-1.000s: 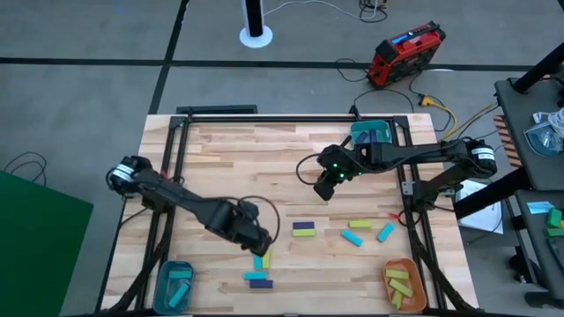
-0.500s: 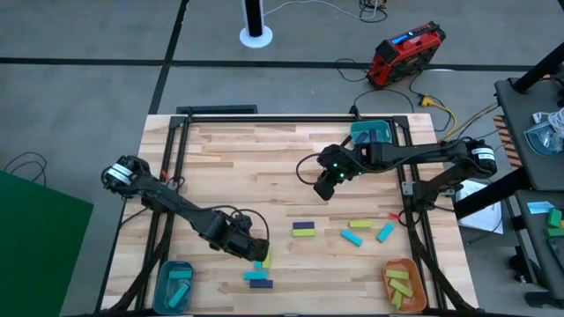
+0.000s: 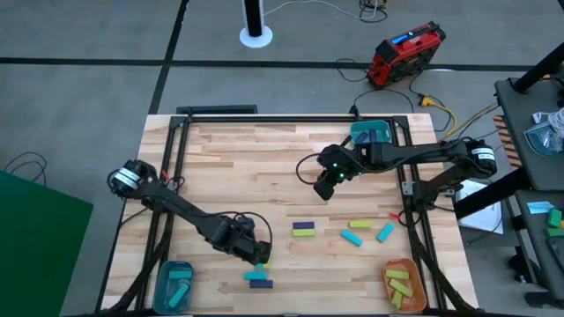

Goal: Sort blocks
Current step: Put the light blue block into the bottom blue bin

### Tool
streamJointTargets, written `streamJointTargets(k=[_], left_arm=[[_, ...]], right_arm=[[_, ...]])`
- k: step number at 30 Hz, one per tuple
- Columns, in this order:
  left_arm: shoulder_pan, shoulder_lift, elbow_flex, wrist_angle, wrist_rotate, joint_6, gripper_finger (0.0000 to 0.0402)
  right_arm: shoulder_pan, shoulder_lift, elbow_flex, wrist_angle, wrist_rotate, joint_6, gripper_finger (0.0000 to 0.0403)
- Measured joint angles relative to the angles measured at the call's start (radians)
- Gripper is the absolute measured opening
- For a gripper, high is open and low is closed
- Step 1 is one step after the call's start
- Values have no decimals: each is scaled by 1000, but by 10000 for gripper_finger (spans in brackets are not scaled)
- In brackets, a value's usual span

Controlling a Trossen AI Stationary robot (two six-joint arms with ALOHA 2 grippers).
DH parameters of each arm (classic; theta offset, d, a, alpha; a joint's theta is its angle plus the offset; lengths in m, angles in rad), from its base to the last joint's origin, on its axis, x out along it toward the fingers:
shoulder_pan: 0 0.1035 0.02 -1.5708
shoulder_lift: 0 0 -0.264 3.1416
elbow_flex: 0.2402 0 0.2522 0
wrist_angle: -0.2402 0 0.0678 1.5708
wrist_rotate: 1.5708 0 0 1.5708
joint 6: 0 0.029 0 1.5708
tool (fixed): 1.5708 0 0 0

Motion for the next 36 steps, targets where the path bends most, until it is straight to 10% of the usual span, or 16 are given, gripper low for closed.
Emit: streamJointTargets(k=[36], left_arm=[[-1,90,2,107,20,14,0]], right_arm=[[0,0,0,4,3,-2,13]])
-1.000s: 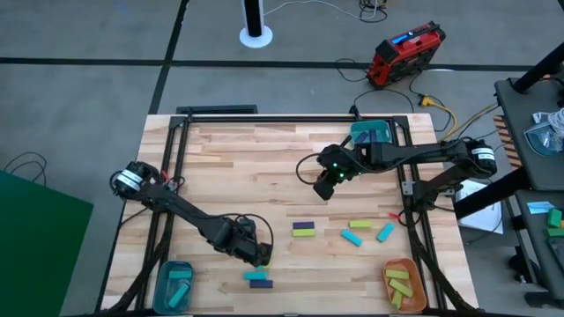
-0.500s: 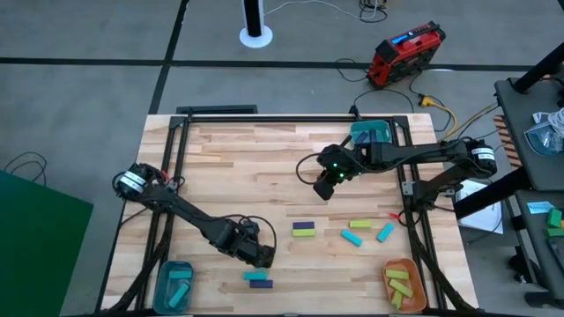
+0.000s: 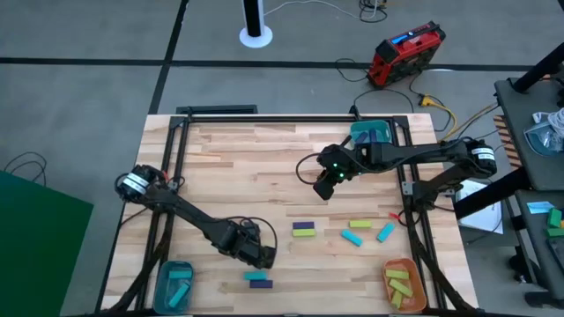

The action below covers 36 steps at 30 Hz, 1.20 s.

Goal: Sort blocks
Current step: Put the light blue block into the bottom blue bin

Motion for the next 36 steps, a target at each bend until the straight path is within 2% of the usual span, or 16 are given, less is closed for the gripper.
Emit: streamJointTargets(k=[14,18,23,28,32,36], left_arm=[[2,-43,43,-185,0,-55,7],[2,-44,56,-166,-22,-88,44],[2,-29,57,-172,-27,-153,113],[2,2,71,-158,-26,-154,170],[2,25,71,-160,-27,-153,195],[2,53,73,-156,-28,-123,197]], right_arm=[[0,0,0,3,-1,-1,13],[0,0,0,3,-1,-1,13],[0,0,0,4,-1,-3,13],[0,0,0,4,-1,-14,13],[0,0,0,4,-1,-15,13],[0,0,0,4,-1,-17,13]])
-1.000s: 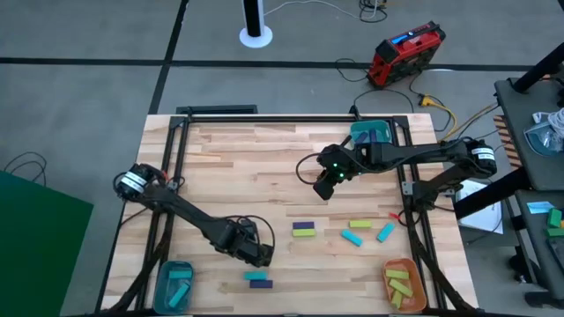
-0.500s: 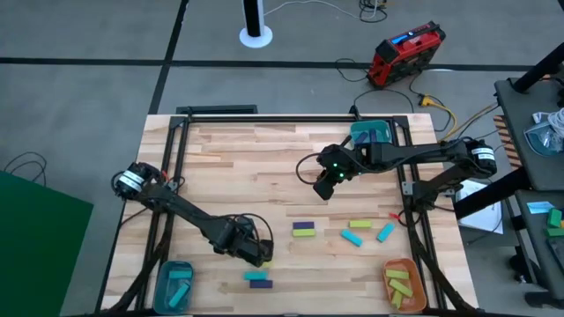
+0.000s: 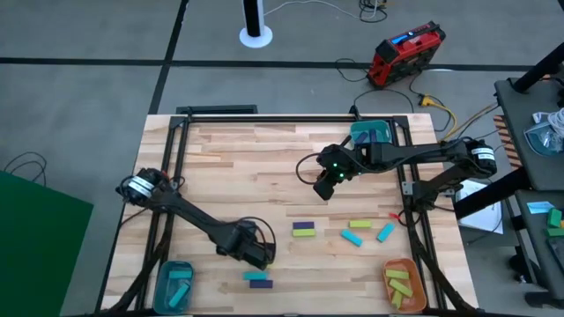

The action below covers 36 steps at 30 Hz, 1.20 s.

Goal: Sort blocks
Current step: Put the light blue block into the bottom blue bin

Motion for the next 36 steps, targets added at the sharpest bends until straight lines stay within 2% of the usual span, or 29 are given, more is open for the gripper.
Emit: streamJointTargets(k=[7,17,22,26,32,36], left_arm=[[0,35,23,-8,-8,44,173],[0,42,19,-11,-7,51,68],[0,37,27,-43,-4,101,67],[0,11,41,-132,5,153,67],[0,-103,43,-205,60,187,67],[-28,-216,43,-211,71,137,67]], right_arm=[[0,0,0,0,0,0,13],[0,0,0,0,0,-1,13],[0,0,0,0,0,-4,13],[0,0,0,1,0,-5,13],[0,0,0,10,0,-27,13],[0,0,0,16,0,-28,13]])
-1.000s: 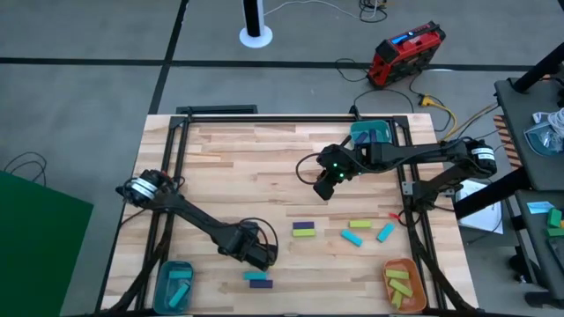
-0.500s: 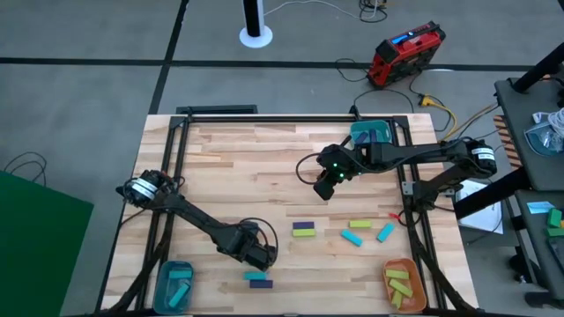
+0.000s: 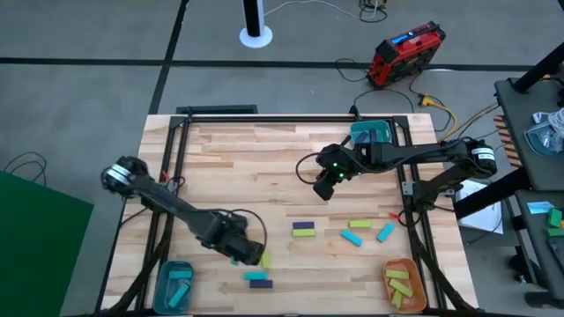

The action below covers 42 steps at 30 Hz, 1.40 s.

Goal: Sort blocks
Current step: Put the light blue block into the bottom blue bin

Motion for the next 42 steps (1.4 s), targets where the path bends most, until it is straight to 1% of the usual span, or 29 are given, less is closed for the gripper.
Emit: streamJointTargets(k=[3,6,11,15,17,18,25,27,36,42], left_arm=[[-53,-78,0,-33,-24,-74,67],[-128,-137,0,-101,-33,-193,67],[-281,-175,0,-141,-21,-383,67],[-401,-181,0,-167,16,-511,67],[-447,-181,0,-182,59,-523,67],[-470,-178,0,-187,63,-525,67],[-613,-147,-2,-244,56,-522,67],[-637,-138,-2,-247,62,-530,75],[-647,-100,-15,-262,61,-534,92],[-646,-93,-29,-263,62,-534,115]], right_arm=[[0,0,0,6,0,-1,13],[-3,0,0,9,0,-3,13],[-9,0,0,10,35,0,13],[-15,0,0,14,49,1,13],[-16,0,0,19,51,1,13],[-16,0,0,25,51,1,13],[-16,0,0,80,52,8,13],[-18,0,0,97,52,9,13],[-27,0,0,114,54,35,13],[-28,0,0,114,54,46,13]])
